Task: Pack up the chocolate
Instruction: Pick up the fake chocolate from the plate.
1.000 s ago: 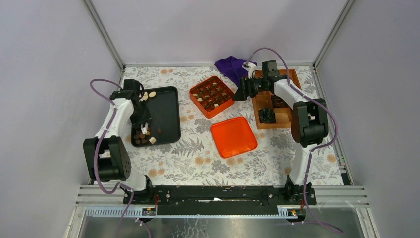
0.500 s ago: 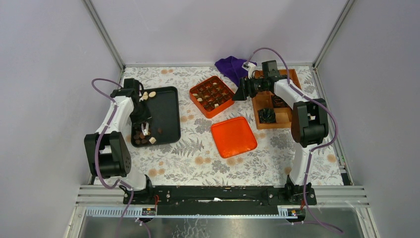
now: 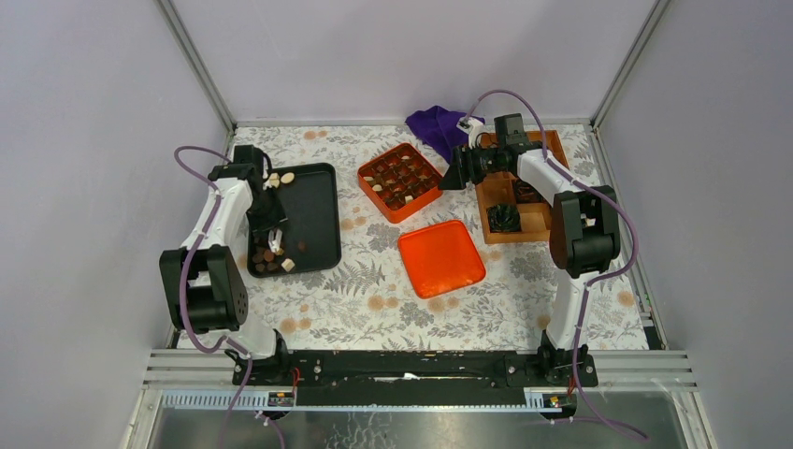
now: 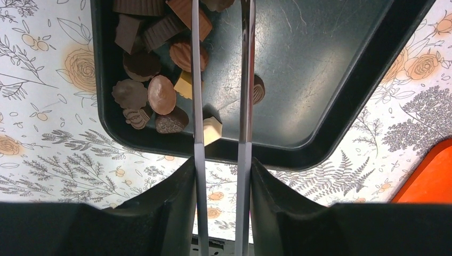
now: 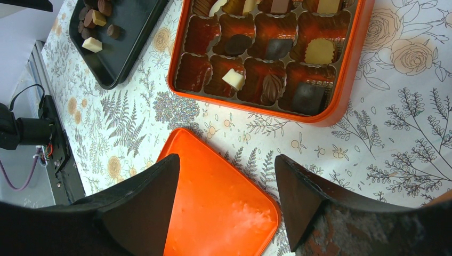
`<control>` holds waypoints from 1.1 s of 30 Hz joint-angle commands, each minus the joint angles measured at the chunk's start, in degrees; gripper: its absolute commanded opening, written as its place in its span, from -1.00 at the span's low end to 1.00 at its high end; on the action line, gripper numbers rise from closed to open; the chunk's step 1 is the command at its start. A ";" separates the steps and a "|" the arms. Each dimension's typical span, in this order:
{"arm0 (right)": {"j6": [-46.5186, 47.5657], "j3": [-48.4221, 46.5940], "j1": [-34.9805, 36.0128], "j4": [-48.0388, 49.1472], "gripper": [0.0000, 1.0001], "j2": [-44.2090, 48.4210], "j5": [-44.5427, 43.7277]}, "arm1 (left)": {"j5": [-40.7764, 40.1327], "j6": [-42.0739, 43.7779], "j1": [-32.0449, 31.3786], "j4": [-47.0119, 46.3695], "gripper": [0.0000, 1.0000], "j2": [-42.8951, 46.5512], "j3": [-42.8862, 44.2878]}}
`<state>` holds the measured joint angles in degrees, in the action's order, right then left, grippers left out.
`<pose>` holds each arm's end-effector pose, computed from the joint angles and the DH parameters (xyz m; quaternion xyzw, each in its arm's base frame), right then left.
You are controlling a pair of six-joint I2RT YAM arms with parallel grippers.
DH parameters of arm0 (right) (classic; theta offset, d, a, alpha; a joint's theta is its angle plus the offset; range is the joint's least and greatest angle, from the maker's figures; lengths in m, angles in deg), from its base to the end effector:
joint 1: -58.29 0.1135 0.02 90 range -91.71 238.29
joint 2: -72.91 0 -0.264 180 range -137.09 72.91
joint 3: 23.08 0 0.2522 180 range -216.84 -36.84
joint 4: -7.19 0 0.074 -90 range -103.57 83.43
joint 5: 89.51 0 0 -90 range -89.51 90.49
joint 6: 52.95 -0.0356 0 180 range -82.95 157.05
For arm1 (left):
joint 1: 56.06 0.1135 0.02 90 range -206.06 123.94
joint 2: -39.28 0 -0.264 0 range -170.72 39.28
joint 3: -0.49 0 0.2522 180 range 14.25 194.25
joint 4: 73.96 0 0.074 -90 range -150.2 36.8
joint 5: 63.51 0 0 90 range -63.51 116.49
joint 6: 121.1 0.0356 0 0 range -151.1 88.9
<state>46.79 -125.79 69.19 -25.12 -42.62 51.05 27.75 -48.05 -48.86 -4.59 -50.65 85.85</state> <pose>0.4346 0.1117 0.2273 -0.3101 0.7931 0.3982 0.3411 0.2991 0.0370 0.2521 -0.2056 0.9685 -0.0227 0.1383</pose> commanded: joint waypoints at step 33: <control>-0.26 -0.43 -0.18 1.21 0.47 2.73 1.73 | 8.20 0.07 0.52 2.92 -0.94 5.55 2.45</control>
<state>46.77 -125.79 69.19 -25.12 -42.62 51.07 30.85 -48.07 -48.82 -1.46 -48.68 85.85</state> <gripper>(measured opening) 0.731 0.415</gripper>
